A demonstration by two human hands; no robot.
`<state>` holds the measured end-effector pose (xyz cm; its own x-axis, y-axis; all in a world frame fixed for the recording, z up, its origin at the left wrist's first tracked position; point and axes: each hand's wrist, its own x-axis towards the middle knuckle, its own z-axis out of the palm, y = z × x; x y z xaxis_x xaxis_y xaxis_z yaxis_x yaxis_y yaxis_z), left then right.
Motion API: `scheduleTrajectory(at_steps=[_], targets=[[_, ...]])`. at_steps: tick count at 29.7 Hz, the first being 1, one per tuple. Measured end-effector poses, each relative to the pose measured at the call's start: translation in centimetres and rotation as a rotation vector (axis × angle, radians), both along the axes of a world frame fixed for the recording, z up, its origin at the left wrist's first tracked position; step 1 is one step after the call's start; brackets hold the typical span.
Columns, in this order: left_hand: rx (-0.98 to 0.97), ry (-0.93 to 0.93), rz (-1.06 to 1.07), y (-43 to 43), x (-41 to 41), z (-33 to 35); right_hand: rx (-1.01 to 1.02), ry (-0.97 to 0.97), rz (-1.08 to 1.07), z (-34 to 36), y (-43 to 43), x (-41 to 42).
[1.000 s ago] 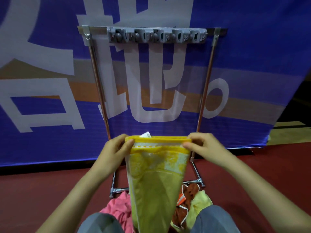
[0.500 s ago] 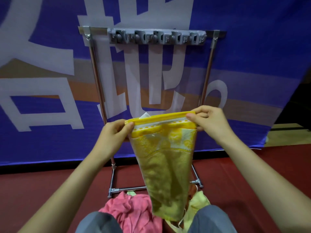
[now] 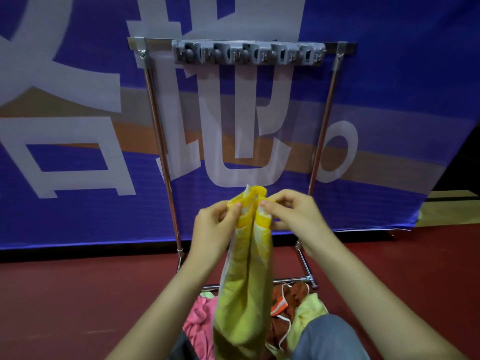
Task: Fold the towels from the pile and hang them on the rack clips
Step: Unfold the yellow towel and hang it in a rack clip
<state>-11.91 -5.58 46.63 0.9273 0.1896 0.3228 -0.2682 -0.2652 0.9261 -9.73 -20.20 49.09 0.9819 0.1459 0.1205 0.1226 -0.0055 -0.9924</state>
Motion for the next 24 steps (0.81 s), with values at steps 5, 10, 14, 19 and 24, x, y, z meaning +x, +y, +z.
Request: scheduleTrajectory(at_steps=[5,10,14,19,24], targets=[[-0.063,0.011,-0.047,-1.2,-0.7,-1.2,0.099,0.100,0.111,-1.2,1.4,-0.8],[-0.044,0.074,-0.148,-0.5,-1.1,-2.2,0.180,0.304,0.253,-2.2,1.0,-0.7],[0.007,0.037,-0.152,0.4,-1.0,-2.6,0.155,0.186,0.241,-3.0,1.1,-1.0],[0.100,-0.052,-0.230,1.0,-1.8,-0.8,-0.197,-0.120,0.053,-3.2,-0.7,-0.6],[0.053,-0.127,-0.192,1.5,-1.3,0.7,-0.147,-0.184,0.104,-1.8,-0.9,0.0]])
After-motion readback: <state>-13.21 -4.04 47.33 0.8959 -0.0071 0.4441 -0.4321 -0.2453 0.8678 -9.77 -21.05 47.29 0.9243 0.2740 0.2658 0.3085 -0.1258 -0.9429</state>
